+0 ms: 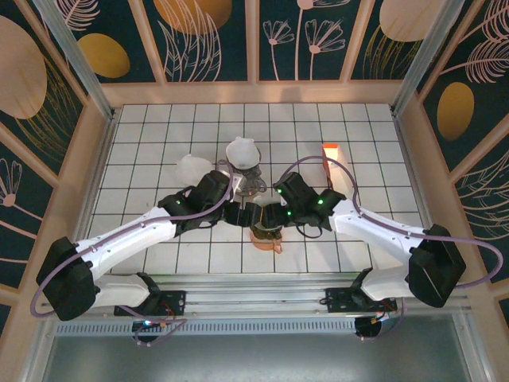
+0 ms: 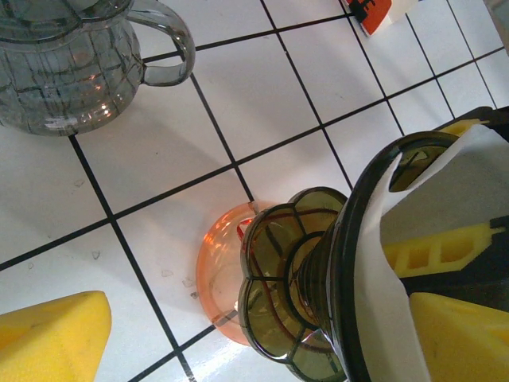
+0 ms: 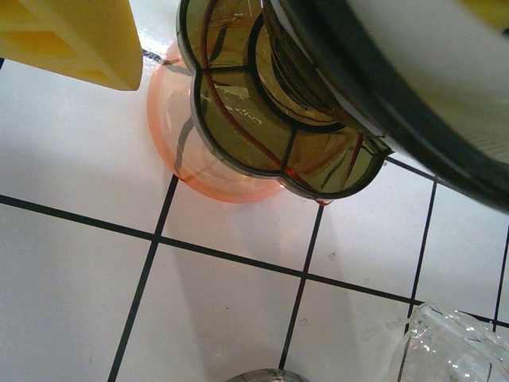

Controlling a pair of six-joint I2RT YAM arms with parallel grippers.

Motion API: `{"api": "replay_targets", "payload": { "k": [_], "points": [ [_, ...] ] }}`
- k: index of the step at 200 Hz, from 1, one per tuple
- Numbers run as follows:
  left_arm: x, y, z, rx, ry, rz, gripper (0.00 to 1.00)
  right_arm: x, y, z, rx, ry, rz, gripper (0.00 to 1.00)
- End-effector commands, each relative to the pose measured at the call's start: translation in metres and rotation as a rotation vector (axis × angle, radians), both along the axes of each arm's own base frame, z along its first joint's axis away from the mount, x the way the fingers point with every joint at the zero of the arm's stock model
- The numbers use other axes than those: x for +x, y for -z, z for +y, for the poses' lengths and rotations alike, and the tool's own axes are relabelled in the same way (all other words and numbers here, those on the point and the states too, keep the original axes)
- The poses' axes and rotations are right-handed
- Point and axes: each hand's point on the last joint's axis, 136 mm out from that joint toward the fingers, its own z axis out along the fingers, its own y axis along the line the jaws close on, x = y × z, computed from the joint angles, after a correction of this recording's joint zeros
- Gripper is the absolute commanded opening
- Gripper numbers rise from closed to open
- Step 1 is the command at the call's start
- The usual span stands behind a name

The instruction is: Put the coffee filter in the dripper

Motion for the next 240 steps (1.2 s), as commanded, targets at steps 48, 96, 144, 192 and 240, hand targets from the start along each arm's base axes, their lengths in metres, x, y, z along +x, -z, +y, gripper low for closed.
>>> {"api": "replay_targets", "payload": {
  "k": [48, 96, 144, 192, 240],
  "points": [
    [0.001, 0.001, -0.003, -0.015, 0.001, 0.007, 0.95, 0.002, 0.008, -0.007, -0.072, -0.002, -0.005, 0.70],
    [0.001, 0.001, -0.003, -0.016, 0.003, 0.008, 0.95, 0.002, 0.007, -0.006, -0.073, -0.006, -0.012, 0.70],
    [0.000, 0.002, -0.003, -0.012, 0.002, 0.010, 0.95, 0.013, -0.025, 0.004, -0.006, -0.009, -0.098, 0.70],
    [0.000, 0.004, -0.002, -0.009, -0.002, 0.011, 0.95, 0.019, -0.050, 0.005, 0.024, 0.007, -0.144, 0.71],
    [0.000, 0.004, -0.002, -0.009, -0.002, 0.014, 0.94, 0.019, -0.066, -0.002, 0.040, 0.041, -0.178, 0.71]
  ]
}}
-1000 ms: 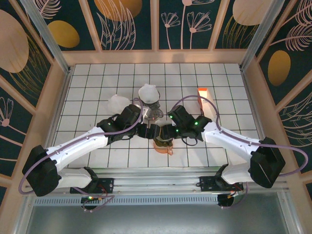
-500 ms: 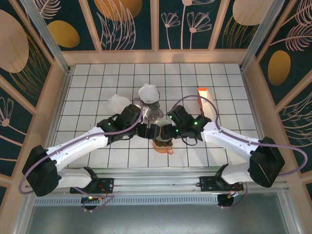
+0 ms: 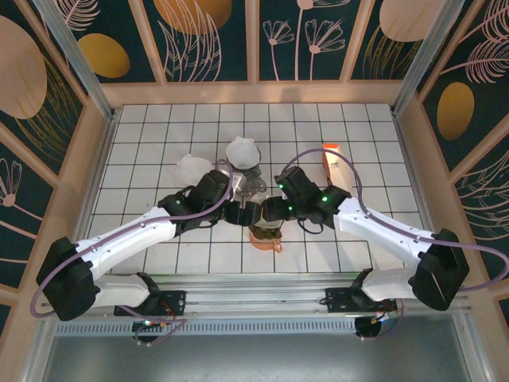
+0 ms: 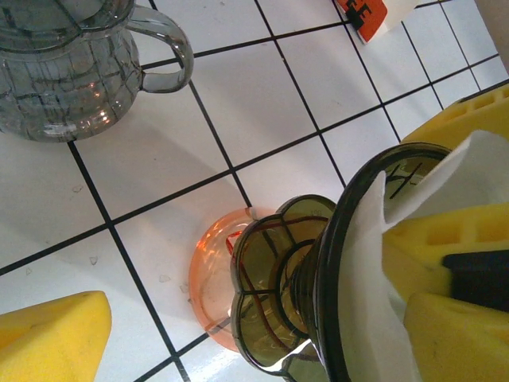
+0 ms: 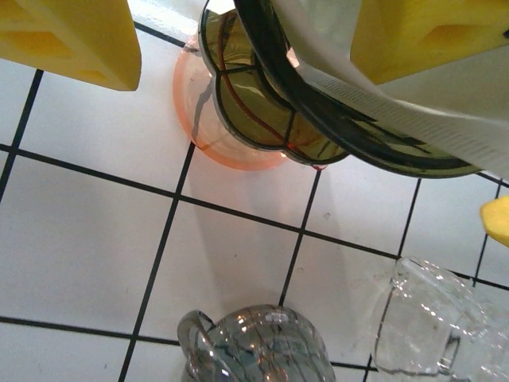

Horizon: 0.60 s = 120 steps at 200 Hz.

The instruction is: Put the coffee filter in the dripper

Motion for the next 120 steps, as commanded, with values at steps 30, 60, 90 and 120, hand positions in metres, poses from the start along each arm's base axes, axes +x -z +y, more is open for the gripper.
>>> {"api": "replay_targets", "payload": {
  "k": [30, 60, 90, 120],
  "points": [
    [-0.001, 0.007, 0.000, 0.006, 0.001, 0.020, 0.94, 0.004, -0.039, -0.003, 0.051, 0.028, -0.082, 0.71],
    [-0.001, 0.008, -0.001, 0.006, 0.000, 0.024, 0.94, 0.001, -0.049, -0.010, 0.061, 0.044, -0.099, 0.71],
    [0.000, 0.002, -0.003, -0.006, 0.002, 0.014, 0.95, -0.005, -0.050, -0.016, 0.072, 0.054, -0.093, 0.71],
    [0.001, -0.005, -0.004, -0.020, 0.001, 0.004, 0.95, -0.007, -0.049, -0.024, 0.071, 0.077, -0.096, 0.71]
  ]
}}
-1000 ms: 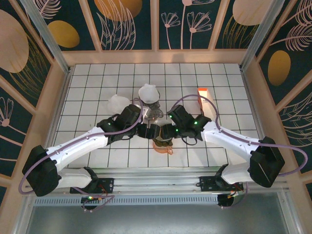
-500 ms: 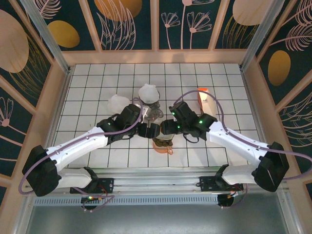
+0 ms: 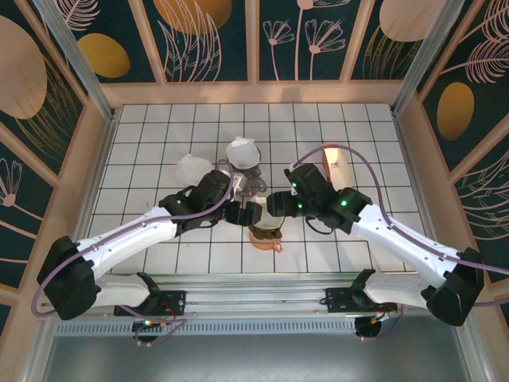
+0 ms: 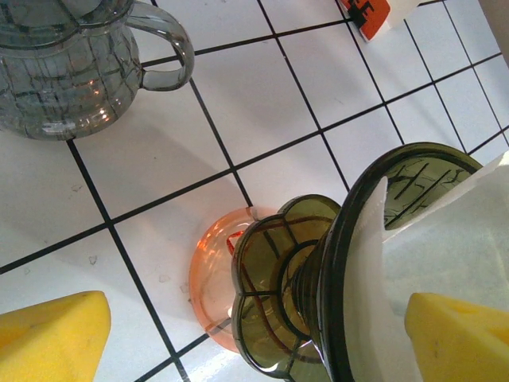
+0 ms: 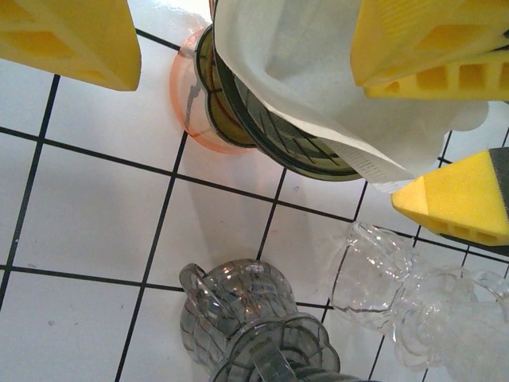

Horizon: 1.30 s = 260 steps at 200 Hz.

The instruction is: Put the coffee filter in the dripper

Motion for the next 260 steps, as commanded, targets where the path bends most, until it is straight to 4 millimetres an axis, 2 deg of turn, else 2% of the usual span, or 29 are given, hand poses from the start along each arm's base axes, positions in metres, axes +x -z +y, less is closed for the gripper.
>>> {"api": "replay_targets", "payload": {
  "k": [1, 38, 110, 140, 158, 181, 195, 208, 223, 235, 246, 260],
  "points": [
    [0.001, -0.007, -0.004, -0.024, 0.001, -0.001, 0.95, -0.003, -0.001, -0.010, -0.012, 0.040, -0.006, 0.71],
    [0.001, -0.010, -0.003, -0.031, -0.003, -0.005, 0.97, -0.004, 0.008, -0.014, -0.042, 0.048, 0.010, 0.70],
    [0.001, -0.036, -0.007, -0.119, -0.002, -0.057, 0.99, -0.007, 0.021, -0.012, -0.044, 0.042, 0.039, 0.65],
    [0.002, -0.048, -0.006, -0.140, -0.010, -0.079, 0.99, -0.005, 0.014, -0.011, -0.032, 0.042, 0.020, 0.65],
    [0.006, -0.069, -0.001, -0.158, -0.036, -0.128, 0.99, -0.002, -0.001, -0.008, -0.002, 0.036, -0.023, 0.66],
    [0.013, -0.107, 0.016, -0.186, -0.110, -0.238, 0.99, 0.004, -0.029, -0.009, 0.053, 0.052, -0.115, 0.71],
    [0.015, -0.125, 0.029, -0.195, -0.155, -0.303, 0.99, 0.007, -0.036, -0.013, 0.063, 0.067, -0.146, 0.71],
    [0.016, -0.124, 0.036, -0.171, -0.178, -0.320, 0.99, 0.008, -0.033, -0.014, 0.047, 0.072, -0.145, 0.71],
    [0.018, -0.107, 0.042, -0.112, -0.204, -0.294, 0.99, 0.007, -0.025, -0.016, 0.034, 0.078, -0.130, 0.71],
    [0.022, -0.101, 0.060, -0.071, -0.283, -0.311, 0.98, 0.008, -0.027, -0.020, 0.045, 0.097, -0.152, 0.71],
    [0.025, -0.106, 0.087, -0.057, -0.395, -0.372, 0.99, 0.009, -0.035, -0.026, 0.073, 0.123, -0.207, 0.71],
    [0.022, -0.131, 0.118, -0.092, -0.503, -0.483, 0.99, 0.011, -0.047, -0.039, 0.109, 0.177, -0.282, 0.73]
  ]
}}
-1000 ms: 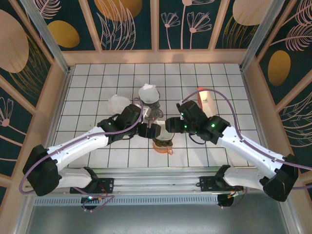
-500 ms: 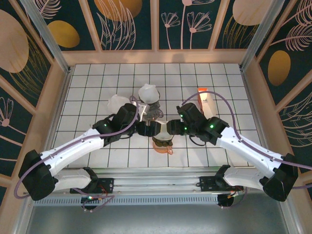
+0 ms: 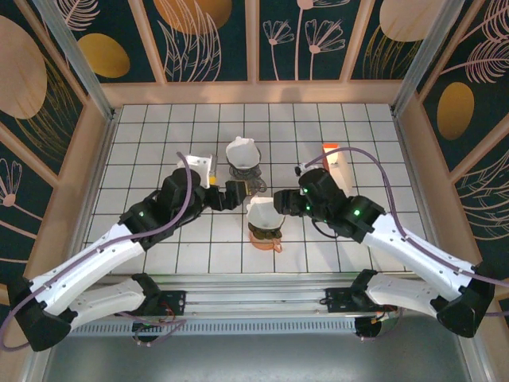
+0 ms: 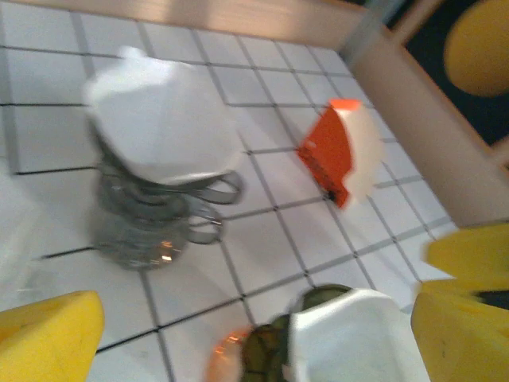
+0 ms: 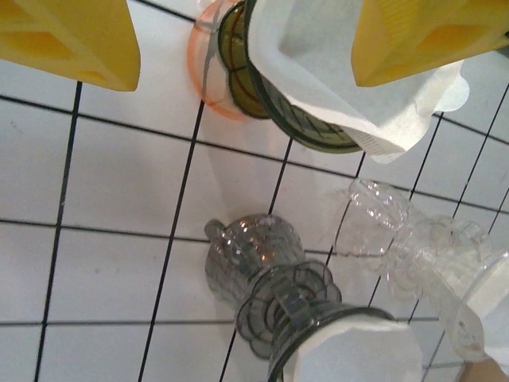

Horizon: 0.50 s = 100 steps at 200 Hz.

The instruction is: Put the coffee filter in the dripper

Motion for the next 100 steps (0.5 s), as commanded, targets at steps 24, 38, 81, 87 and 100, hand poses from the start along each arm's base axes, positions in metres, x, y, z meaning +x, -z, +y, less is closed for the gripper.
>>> {"api": "replay_targets", "payload": {
  "k": [24, 38, 81, 87, 100],
  "points": [
    [0.001, -0.053, 0.117, -0.004, -0.472, -0.257, 0.99, 0.012, -0.048, -0.031, 0.150, 0.158, -0.264, 0.78],
    [0.002, -0.062, 0.151, 0.012, -0.627, -0.293, 0.99, 0.017, -0.053, -0.040, 0.169, 0.213, -0.313, 0.83],
    [0.010, -0.089, 0.208, 0.050, -0.866, -0.385, 0.99, 0.026, -0.059, -0.040, 0.176, 0.227, -0.393, 0.86],
    [0.015, -0.088, 0.213, 0.074, -0.889, -0.380, 0.99, 0.026, -0.059, -0.039, 0.176, 0.223, -0.401, 0.86],
    [0.027, -0.084, 0.221, 0.105, -0.925, -0.378, 0.99, 0.026, -0.061, -0.037, 0.177, 0.203, -0.422, 0.86]
  ]
}}
